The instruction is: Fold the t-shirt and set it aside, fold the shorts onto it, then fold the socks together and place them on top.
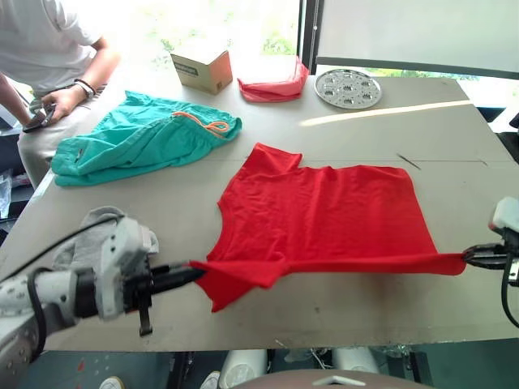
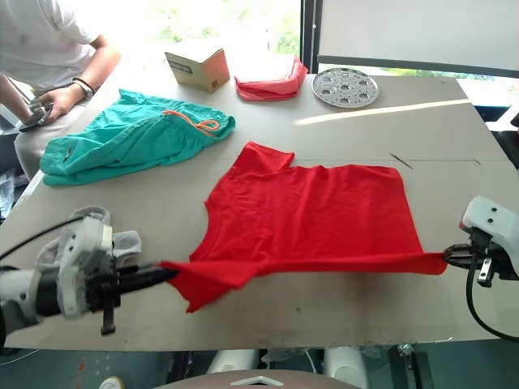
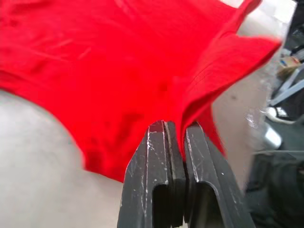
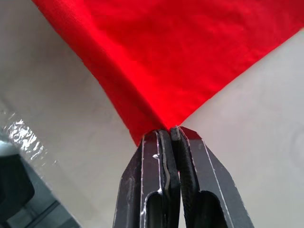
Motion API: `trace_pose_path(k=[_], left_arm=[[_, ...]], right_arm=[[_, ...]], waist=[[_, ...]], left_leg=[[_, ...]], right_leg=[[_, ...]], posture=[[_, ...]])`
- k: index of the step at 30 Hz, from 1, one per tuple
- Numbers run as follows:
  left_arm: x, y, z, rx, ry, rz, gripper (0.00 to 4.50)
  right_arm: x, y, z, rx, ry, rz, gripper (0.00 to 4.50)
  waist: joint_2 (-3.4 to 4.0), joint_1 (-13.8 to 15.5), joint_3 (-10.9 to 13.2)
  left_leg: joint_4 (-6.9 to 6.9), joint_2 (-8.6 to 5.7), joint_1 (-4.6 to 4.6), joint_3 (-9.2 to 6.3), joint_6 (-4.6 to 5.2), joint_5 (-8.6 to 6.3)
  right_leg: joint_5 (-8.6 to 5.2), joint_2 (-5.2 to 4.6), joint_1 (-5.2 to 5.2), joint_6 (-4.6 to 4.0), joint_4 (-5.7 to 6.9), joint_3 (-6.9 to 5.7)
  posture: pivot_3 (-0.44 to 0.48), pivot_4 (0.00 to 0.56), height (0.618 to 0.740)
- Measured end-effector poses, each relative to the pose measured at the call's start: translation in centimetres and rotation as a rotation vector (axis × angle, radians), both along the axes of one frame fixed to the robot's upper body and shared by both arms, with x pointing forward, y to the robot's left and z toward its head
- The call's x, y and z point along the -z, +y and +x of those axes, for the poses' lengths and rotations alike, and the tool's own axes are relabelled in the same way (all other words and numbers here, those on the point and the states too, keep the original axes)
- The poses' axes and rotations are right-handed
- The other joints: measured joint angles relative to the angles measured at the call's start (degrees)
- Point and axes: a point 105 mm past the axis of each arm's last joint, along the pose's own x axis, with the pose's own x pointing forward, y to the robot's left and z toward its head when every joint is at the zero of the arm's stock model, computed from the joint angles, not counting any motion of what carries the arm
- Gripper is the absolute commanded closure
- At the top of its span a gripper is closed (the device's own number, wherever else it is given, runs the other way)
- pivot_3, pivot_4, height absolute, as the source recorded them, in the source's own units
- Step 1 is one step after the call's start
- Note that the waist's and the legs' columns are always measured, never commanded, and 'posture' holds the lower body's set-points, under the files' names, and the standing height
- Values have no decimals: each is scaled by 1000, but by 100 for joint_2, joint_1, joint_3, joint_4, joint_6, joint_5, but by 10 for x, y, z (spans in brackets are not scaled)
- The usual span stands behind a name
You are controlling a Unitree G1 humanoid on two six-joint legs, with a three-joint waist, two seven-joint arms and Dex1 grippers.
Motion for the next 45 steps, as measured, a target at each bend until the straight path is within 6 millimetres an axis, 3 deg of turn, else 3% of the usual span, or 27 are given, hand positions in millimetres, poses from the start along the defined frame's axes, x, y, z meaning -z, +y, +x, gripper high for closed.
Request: trace_pose_path(k=[4, 9, 14, 16, 18, 20, 23, 25, 26, 28, 29, 31, 32, 33, 35, 38, 40, 43, 45], left_arm=[[11, -3, 30, -24, 9, 73, 4500], [30, -11, 46, -20, 40, 104, 4500], [39, -17, 54, -49, 31, 92, 4500], [42, -17, 56, -69, 28, 87, 4500], [46, -15, 59, -127, 63, 47, 3761], [49, -12, 60, -189, 125, -39, 2932], [46, 3, 66, -323, 180, -165, 1590], [36, 13, 66, -375, 213, -257, 1590], [27, 14, 62, -363, 229, -321, 1730], [16, 9, 49, -307, 256, -387, 2396], [16, 2, 38, -257, 288, -391, 2878], [24, -14, 20, -174, 349, -374, 3776], [29, -23, 14, -147, 368, -360, 4311], [37, -40, 7, -100, 396, -360, 4414], [45, -54, 5, -80, 406, -348, 4414], [66, -72, 11, -88, 397, -269, 4414], [73, -78, 27, -130, 370, -276, 4414], [66, -81, 77, -306, 284, -396, 4414], [57, -67, 104, -444, 234, -449, 4414]], right_arm=[[4, 17, 28, -55, -10, -11, 4411], [24, 25, 45, -74, 53, -55, 4411], [30, 32, 65, -59, 19, -70, 4411], [29, 33, 71, -54, -5, -73, 3840], [29, 31, 74, -54, -21, -80, 3245], [32, 26, 69, -47, -9, -89, 2247], [30, 19, 60, 2, -22, -27, 2238], [16, 21, 56, 35, -62, 85, 2238], [5, 27, 49, 28, -69, 163, 2530], [-5, 42, 39, 0, -77, 269, 3038], [-5, 53, 34, -28, -66, 312, 3520], [8, 71, 28, -51, -42, 359, 4458], [18, 78, 29, -39, -37, 374, 4500], [38, 87, 30, -9, -11, 383, 4500], [55, 93, 29, 13, 18, 373, 4500], [75, 91, 32, 68, 23, 325, 4500], [75, 91, 32, 68, 9, 322, 4500], [76, 90, 32, 80, 3, 321, 4500], [76, 89, 32, 88, 0, 325, 4500]], waist=[[0, -15, 3], [1, 1, 4], [3, -4, 5], [2, -3, 4], [5, 6, 3], [4, 18, 3], [4, 15, 3], [3, -6, 3], [3, -15, 2], [-8, -29, -5], [-19, -42, -12], [-23, -40, -15], [-28, -34, -18], [-28, -12, -19], [-20, 25, -17], [-15, 49, -23], [-16, 46, -30], [-35, 52, -45], [-41, 11, -50]], left_leg=[[0, -1, -3, 8, -2, 0], [0, 4, -9, 7, -8, -2], [8, 2, -9, 10, -8, -2], [10, 2, -9, 10, -8, -2], [11, 2, -10, 9, -8, -2], [13, 3, -16, 0, -8, -2], [14, 3, -20, -7, -8, -2], [17, 5, -20, -8, -8, -2], [18, 5, -13, -8, -8, -2], [20, 7, -5, -9, -12, -4], [21, 11, 1, -11, -22, -11], [20, 9, 2, -13, -24, -13], [20, 5, 4, -13, -25, -13], [23, -3, 5, -13, -24, -14], [23, -13, 1, -13, -21, -14], [27, -25, 2, -13, -15, -17], [29, -26, 5, -11, -13, -17], [34, -24, 4, -19, -12, -17], [33, -22, 3, -21, -12, -17]], right_leg=[[13, 4, -10, 21, 5, 13], [13, 4, -15, 26, 4, 7], [14, 2, -15, 28, 12, 12], [14, 2, -14, 28, 14, 14], [14, 0, -14, 28, 17, 14], [14, -3, -15, 28, 15, 2], [15, -7, -14, 29, 17, -6], [15, -8, -15, 29, 26, -6], [15, -9, -12, 29, 56, -1], [15, -13, -10, 29, 64, 19], [14, -30, -8, 29, 64, 33], [14, -30, -9, 28, 62, 33], [13, -30, -8, 28, 62, 34], [13, -27, -10, 27, 55, 38], [13, -21, -15, 26, 56, 41], [13, -20, -12, 25, 57, 49], [13, -14, -11, 25, 56, 43], [14, -8, -8, 26, 63, 35], [14, -5, -9, 27, 79, 36]], posture=[[0, 150, 740], [0, 150, 740], [0, 150, 740], [0, 150, 740], [0, 150, 740], [0, 150, 740], [0, 150, 740], [0, 150, 740], [0, 150, 740], [0, 150, 740], [0, 150, 740], [0, 150, 740], [0, 150, 740], [0, 150, 740], [0, 150, 740], [0, 150, 740], [0, 150, 740], [0, 150, 740], [0, 150, 740]])
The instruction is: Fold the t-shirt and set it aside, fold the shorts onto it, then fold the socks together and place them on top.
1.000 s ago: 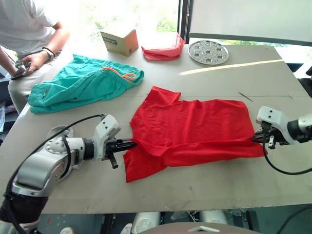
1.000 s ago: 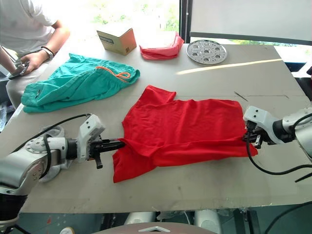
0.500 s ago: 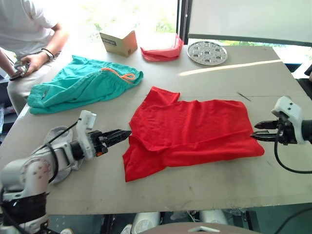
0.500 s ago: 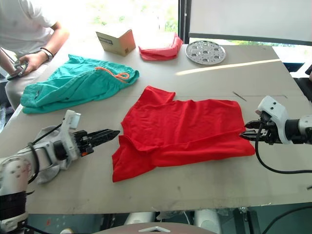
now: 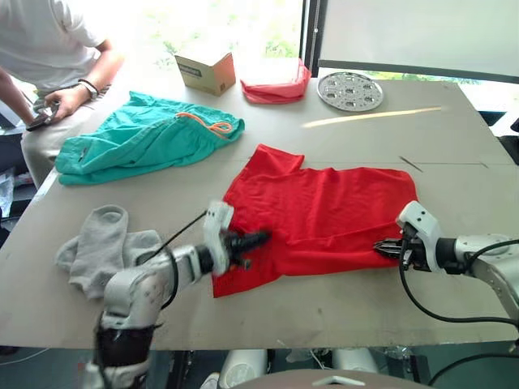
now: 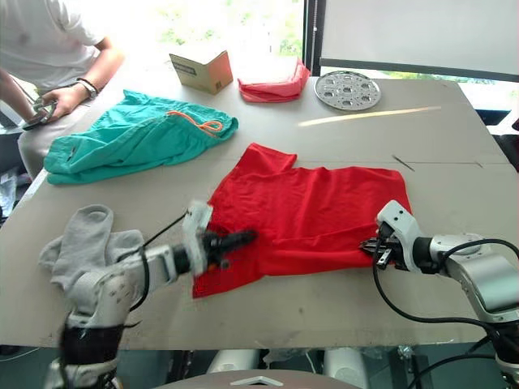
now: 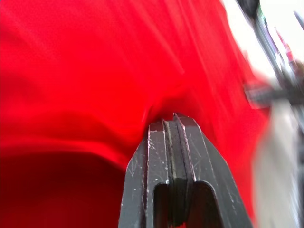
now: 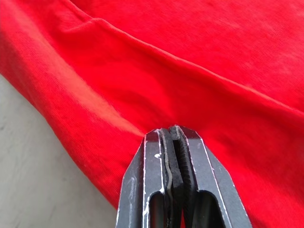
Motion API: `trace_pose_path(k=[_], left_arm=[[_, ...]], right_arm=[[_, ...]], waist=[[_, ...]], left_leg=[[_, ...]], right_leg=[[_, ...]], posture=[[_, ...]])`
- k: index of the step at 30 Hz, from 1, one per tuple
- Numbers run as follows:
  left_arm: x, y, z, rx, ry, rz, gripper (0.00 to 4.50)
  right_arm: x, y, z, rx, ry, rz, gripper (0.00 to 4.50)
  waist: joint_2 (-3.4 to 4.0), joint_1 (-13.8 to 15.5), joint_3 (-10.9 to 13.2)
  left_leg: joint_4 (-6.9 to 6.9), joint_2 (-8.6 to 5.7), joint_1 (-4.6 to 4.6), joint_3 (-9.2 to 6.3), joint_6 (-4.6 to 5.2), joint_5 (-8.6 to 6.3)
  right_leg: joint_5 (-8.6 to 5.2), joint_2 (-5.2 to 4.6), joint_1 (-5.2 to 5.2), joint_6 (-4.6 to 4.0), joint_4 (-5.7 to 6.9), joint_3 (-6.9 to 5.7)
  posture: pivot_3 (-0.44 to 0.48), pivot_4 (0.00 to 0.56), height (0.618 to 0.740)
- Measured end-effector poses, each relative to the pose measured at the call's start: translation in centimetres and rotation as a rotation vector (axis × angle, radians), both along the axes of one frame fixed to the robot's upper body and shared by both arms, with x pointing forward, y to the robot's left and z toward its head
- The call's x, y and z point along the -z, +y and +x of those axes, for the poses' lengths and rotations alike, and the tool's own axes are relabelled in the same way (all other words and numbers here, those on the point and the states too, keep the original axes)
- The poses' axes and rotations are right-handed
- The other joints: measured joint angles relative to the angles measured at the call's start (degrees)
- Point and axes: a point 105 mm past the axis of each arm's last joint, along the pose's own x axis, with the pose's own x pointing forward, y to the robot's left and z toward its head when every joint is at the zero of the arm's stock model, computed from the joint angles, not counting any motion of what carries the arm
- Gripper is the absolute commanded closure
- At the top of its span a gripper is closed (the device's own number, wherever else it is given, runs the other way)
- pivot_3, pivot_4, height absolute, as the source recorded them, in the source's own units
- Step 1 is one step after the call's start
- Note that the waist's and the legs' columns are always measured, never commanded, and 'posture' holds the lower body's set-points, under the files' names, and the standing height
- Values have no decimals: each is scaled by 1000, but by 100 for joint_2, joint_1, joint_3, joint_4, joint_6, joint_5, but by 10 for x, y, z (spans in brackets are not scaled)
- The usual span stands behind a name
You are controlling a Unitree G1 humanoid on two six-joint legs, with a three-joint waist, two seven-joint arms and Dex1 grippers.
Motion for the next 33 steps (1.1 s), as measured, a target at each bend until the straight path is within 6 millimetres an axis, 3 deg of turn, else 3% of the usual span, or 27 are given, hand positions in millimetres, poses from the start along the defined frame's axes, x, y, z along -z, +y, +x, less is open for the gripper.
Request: trace_pose_path(k=[3, 6, 10, 14, 18, 20, 22, 23, 24, 27, 28, 29, 33], left_arm=[[-12, 20, 2, -70, 0, -74, 4414], [-1, 16, -50, 122, 101, -46, 4414], [26, -1, -87, 276, 163, 86, 4414], [35, 5, -81, 224, 57, 178, 4414], [37, 32, -79, 127, 15, 216, 4414], [38, 39, -84, 122, 4, 228, 4414], [36, 43, -88, 117, -19, 224, 4500], [33, 47, -91, 120, -21, 210, 3784], [30, 50, -95, 133, -19, 201, 3528], [0, 52, -102, 229, -101, 227, 1996], [-6, 51, -108, 285, -120, 266, 1640], [-10, 49, -120, 405, -148, 352, 1202], [-2, 41, -134, 574, -211, 467, 1202]], right_arm=[[-1, -3, -1, 26, 2, 28, 4500], [-10, 1, 3, 84, -27, 147, 4500], [-2, -7, 12, 212, -49, 120, 4500], [7, -31, 15, 385, -87, 59, 4500], [10, -81, 5, 635, -137, -73, 4500], [9, -93, -4, 648, -148, -125, 4500], [6, -93, -11, 581, -144, -111, 3896], [-1, -87, -12, 516, -154, -76, 3598], [-9, -81, -12, 442, -172, -60, 3243], [-37, -69, -17, 164, -228, -149, 1653], [-41, -68, -19, 107, -227, -175, 1285], [-44, -63, -22, -5, -216, -218, 1266], [-32, -57, -22, -191, -193, -298, 1266]], waist=[[-1, -47, -1], [7, -133, -5], [15, -51, -10], [22, 30, -87], [37, 18, -139], [48, 1, -145], [66, -23, -136], [67, -52, -132], [73, -80, -123], [73, -79, -101], [67, -73, -97], [66, -64, -96], [65, -22, -84]], left_leg=[[-3, 0, 5, -37, -2, 0], [-16, 1, 0, -56, -9, -3], [-15, -18, 6, -54, -16, -10], [-10, -46, 20, -52, 6, -22], [-23, -45, 56, -52, 12, -27], [-38, -45, 72, -49, 11, -27], [-55, -43, 79, -49, 12, -28], [-65, -43, 88, -51, 12, -28], [-66, -42, 94, -58, 25, -36], [-72, -44, 91, -58, 37, -46], [-73, -44, 91, -58, 32, -45], [-75, -45, 92, -53, 18, -42], [-80, -51, 99, -38, 20, -44]], right_leg=[[-2, 10, -6, 3, -3, 23], [-7, 10, -29, 10, 4, 55], [-10, 12, -31, 3, -7, 66], [-22, -4, -20, -19, -11, 76], [-30, -10, 9, -31, -16, 91], [-39, -10, 15, -43, -15, 96], [-40, -3, 8, -44, -15, 106], [-39, 0, 3, -43, -14, 120], [-39, 1, 2, -43, -14, 134], [-47, 12, -1, -30, -17, 131], [-49, 12, 0, -28, -18, 131], [-50, 14, 0, -29, -22, 129], [-51, 12, 1, -31, -31, 131]], posture=[[0, 150, 740], [0, 150, 740], [0, 150, 740], [0, 150, 740], [0, 150, 740], [0, 150, 740], [0, 150, 740], [0, 150, 740], [0, 150, 740], [0, 150, 740], [0, 150, 740], [0, 150, 740], [0, 150, 740]])
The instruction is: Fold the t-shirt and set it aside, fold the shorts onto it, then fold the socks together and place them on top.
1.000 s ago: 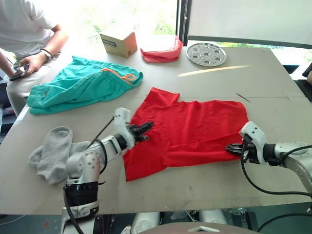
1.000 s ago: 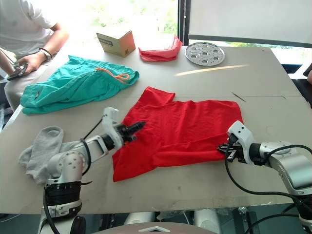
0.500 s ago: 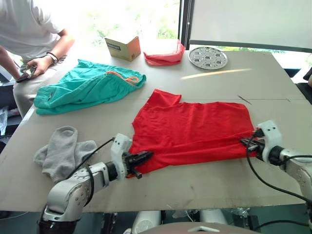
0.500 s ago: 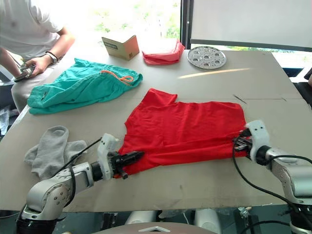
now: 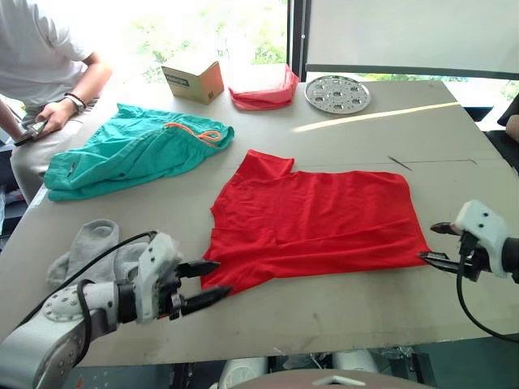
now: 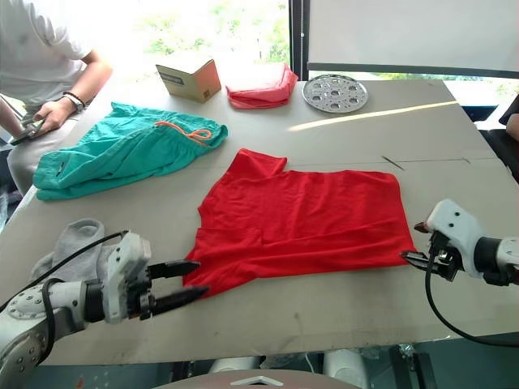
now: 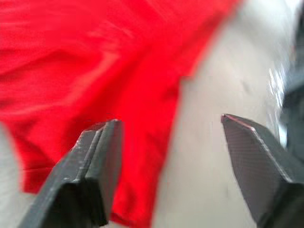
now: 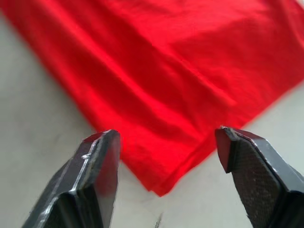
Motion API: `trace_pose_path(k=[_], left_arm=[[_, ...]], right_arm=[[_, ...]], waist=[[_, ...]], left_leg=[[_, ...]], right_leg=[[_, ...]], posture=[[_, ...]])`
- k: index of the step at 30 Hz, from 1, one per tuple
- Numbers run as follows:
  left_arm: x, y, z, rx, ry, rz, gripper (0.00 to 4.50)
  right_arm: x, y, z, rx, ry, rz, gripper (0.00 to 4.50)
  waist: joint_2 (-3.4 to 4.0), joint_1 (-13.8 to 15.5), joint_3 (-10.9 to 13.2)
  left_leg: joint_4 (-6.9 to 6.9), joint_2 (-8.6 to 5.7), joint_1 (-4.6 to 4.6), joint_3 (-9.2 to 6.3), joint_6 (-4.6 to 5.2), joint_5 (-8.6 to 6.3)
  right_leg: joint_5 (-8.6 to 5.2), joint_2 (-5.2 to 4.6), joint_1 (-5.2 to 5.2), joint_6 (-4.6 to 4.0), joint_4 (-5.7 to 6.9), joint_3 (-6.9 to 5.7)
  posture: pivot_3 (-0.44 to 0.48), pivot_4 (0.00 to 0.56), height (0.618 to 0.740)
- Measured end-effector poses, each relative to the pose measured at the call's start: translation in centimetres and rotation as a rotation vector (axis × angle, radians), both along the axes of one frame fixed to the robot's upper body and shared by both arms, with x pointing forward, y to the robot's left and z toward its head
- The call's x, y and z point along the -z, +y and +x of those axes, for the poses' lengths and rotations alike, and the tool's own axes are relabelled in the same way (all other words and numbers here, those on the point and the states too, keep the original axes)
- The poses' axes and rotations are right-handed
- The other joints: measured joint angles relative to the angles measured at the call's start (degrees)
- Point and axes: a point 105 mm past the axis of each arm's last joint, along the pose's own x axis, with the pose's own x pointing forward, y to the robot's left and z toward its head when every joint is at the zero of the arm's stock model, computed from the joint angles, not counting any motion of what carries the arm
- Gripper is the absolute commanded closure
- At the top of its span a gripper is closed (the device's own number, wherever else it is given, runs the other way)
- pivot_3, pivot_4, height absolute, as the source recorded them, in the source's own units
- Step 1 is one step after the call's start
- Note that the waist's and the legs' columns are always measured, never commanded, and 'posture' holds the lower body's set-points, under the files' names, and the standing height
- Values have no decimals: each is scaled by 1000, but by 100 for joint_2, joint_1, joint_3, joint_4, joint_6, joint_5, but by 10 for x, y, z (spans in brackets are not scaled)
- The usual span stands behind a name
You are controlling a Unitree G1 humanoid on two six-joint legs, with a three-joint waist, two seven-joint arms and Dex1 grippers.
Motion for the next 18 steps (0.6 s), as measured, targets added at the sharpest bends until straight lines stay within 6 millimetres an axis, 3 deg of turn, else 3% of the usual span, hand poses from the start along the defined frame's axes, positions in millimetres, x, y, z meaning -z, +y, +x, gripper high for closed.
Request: trace_pose_path(k=[6, 9, 14, 15, 18], left_arm=[[31, -4, 10, 70, -71, 141, 1202], [35, -6, 19, 87, -129, 178, 1944], [34, 1, 19, 76, -115, 164, 4218], [35, 2, 16, 78, -96, 154, 4442], [37, 4, -6, 114, 4, 118, 4442]], right_arm=[[26, -2, 19, -165, 17, -176, 1266], [27, -3, 27, -175, 21, -204, 2037], [32, -3, 15, -190, 123, -184, 4377], [31, -5, 12, -185, 139, -179, 4481], [29, -15, -7, -149, 241, -172, 4481]], waist=[[-18, 19, 14], [-31, 22, 5], [-37, 14, -2], [-34, 14, 0], [-19, 19, 9]], left_leg=[[8, -2, 2, 0, 4, -2], [8, -1, 4, -5, 4, -2], [12, 2, 4, -9, 7, -5], [12, 2, 3, -9, 7, -6], [9, 4, -4, -15, 0, -10]], right_leg=[[0, -2, 6, 0, -1, 2], [1, -5, 10, 0, 0, -5], [1, -41, 10, 0, 3, 12], [1, -45, 9, 0, 4, 11], [0, -47, 2, 0, 5, 7]], posture=[[0, 150, 740], [0, 150, 740], [0, 150, 740], [0, 150, 740], [0, 150, 740]])
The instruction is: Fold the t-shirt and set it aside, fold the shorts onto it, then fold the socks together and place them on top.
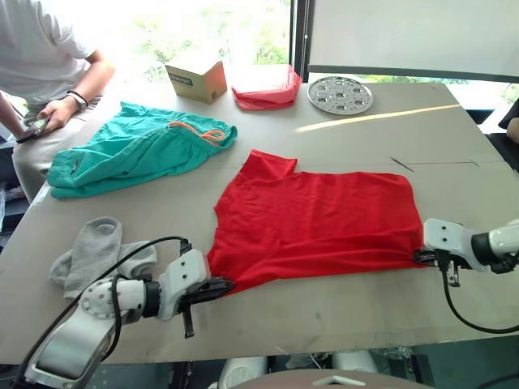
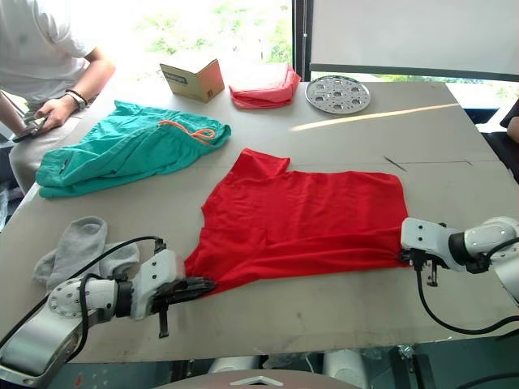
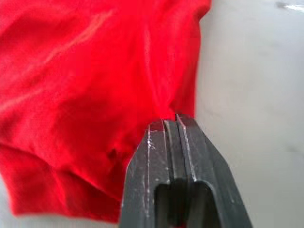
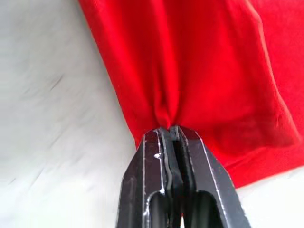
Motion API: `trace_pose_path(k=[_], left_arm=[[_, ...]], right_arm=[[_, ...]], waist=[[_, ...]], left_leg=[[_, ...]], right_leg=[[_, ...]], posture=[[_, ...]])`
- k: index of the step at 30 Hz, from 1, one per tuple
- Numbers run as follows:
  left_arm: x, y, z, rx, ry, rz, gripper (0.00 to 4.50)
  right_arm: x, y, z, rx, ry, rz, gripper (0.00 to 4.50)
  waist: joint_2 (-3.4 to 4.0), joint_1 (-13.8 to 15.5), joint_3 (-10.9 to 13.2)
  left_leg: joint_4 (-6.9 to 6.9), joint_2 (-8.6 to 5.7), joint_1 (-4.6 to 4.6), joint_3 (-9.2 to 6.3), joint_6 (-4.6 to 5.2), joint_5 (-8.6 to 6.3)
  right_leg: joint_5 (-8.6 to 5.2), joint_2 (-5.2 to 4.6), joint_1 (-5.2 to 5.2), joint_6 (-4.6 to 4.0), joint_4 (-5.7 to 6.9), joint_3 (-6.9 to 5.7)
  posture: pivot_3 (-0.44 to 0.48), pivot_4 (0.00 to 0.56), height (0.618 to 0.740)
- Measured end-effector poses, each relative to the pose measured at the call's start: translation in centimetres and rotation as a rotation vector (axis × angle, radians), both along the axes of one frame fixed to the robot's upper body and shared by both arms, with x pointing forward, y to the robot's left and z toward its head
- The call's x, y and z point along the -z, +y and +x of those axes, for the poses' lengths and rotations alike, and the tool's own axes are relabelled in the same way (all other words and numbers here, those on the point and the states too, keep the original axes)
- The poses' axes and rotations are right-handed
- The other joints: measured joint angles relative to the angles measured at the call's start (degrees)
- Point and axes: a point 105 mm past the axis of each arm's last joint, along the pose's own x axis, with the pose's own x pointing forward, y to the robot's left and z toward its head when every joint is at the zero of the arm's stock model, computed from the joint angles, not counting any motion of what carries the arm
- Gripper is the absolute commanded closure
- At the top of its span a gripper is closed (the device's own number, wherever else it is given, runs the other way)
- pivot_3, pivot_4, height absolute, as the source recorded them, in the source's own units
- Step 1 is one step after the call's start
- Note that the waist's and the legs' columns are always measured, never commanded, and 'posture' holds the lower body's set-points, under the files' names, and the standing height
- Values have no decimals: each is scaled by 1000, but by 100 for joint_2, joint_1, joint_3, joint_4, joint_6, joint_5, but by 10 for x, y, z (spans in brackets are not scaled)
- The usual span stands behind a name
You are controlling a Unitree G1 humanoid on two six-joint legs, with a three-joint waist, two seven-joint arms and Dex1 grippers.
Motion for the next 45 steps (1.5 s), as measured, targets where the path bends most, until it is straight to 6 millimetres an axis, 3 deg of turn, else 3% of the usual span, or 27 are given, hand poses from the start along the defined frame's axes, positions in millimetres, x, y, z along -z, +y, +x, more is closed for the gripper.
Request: trace_pose_path(k=[2, 5, 10, 12, 13, 15, 17, 21, 22, 25, 26, 29, 32, 36, 40, 43, 45], left_arm=[[2, 3, -19, 25, 84, -12, 4442], [3, 7, -30, 43, 126, -7, 4442], [3, 8, -31, 36, 120, -6, 4442], [1, 10, -28, 15, 95, -12, 3796], [-2, 13, -26, 0, 89, -12, 3681], [-14, 17, -19, -76, 108, -93, 2770], [-38, 19, -3, -169, 119, -233, 1744], [-103, 12, 45, -256, 87, -519, 37], [-113, 14, 67, -314, 29, -520, 37], [-111, 22, 104, -481, -15, -489, 37], [-106, 19, 132, -564, -2, -499, 37], [-107, -7, 170, -589, 37, -522, 37], [-104, -20, 190, -596, 56, -493, 37], [-81, -23, 224, -656, 100, -388, 37], [-66, -34, 243, -622, 115, -317, 37], [-66, -42, 251, -571, 96, -288, 972], [-62, -49, 253, -532, 95, -272, 1839]], right_arm=[[2, -1, -16, 17, 67, 9, 4481], [3, 4, -27, 32, 82, 21, 4481], [-1, 7, -25, 65, 26, 34, 4481], [-2, 10, -27, 82, 19, 66, 3848], [-3, 11, -31, 90, 31, 82, 3731], [-10, 10, -35, 115, 30, 113, 2795], [-27, 10, -28, 154, -18, 177, 1787], [-78, 43, 15, 191, -210, 465, 27], [-89, 54, 29, 192, -266, 524, 27], [-91, 69, 45, 215, -275, 598, 27], [-92, 78, 56, 226, -274, 657, 27], [-95, 103, 63, 155, -258, 741, 27], [-94, 113, 59, 97, -239, 765, 27], [-90, 125, 48, 34, -233, 767, 27], [-90, 132, 46, 32, -265, 778, 27], [-89, 136, 45, 51, -283, 784, 0], [-88, 137, 46, 74, -306, 779, 0]], waist=[[2, -1, 1], [19, -7, 11], [13, 1, 12], [11, 4, 16], [12, 9, 18], [10, 13, 23], [9, 7, 26], [1, -16, 49], [-5, -13, 47], [-15, 9, 43], [-16, 36, 46], [-24, 47, 46], [-22, 2, 46], [-21, -33, 46], [-22, -29, 47], [-22, -24, 47], [-22, -21, 46]], left_leg=[[-10, 4, 2, -5, -8, -5], [-14, 6, 5, -4, -5, -9], [-9, 3, 3, -2, 18, -23], [-9, 3, 1, -3, 1, -13], [-9, 3, -2, -6, -6, -9], [-7, 4, -3, -9, -5, -9], [13, 6, -6, -18, 20, -24], [48, 8, 1, -24, 31, -31], [51, -5, -3, -24, 28, -28], [55, -22, -8, -25, 6, -17], [56, -30, -25, -38, 4, -15], [64, -38, -55, -64, -6, -8], [63, -42, -55, -64, -10, -7], [62, -53, -51, -61, -22, 1], [66, -56, -50, -56, -22, 1], [66, -56, -51, -54, -22, 1], [66, -54, -52, -56, -22, 1]], right_leg=[[-9, 1, -2, -5, -1, -8], [-10, 3, -2, -6, 1, -8], [-10, 5, -1, -6, -1, -7], [-10, 8, -1, -5, -1, -9], [-10, 9, -1, -5, -2, -12], [-10, 11, -1, -5, -1, -15], [-9, 11, 3, -3, 5, -23], [-9, 20, 19, 0, 6, -40], [-6, 45, 18, 3, 9, -42], [1, 41, 17, 28, 31, -40], [1, 41, 7, 29, 33, -51], [2, 40, -2, 30, 40, -74], [1, 40, -2, 31, 39, -72], [-3, 43, -3, 40, 37, -74], [-3, 43, -2, 42, 36, -73], [-2, 42, -3, 43, 38, -71], [-4, 43, -3, 45, 40, -74]], posture=[[0, 150, 740], [0, 150, 740], [0, 150, 740], [0, 150, 740], [0, 150, 740], [0, 150, 740], [0, 150, 740], [0, 150, 740], [0, 150, 740], [0, 150, 740], [0, 150, 740], [0, 150, 740], [0, 150, 740], [0, 150, 740], [0, 150, 740], [0, 150, 740], [0, 150, 740]])
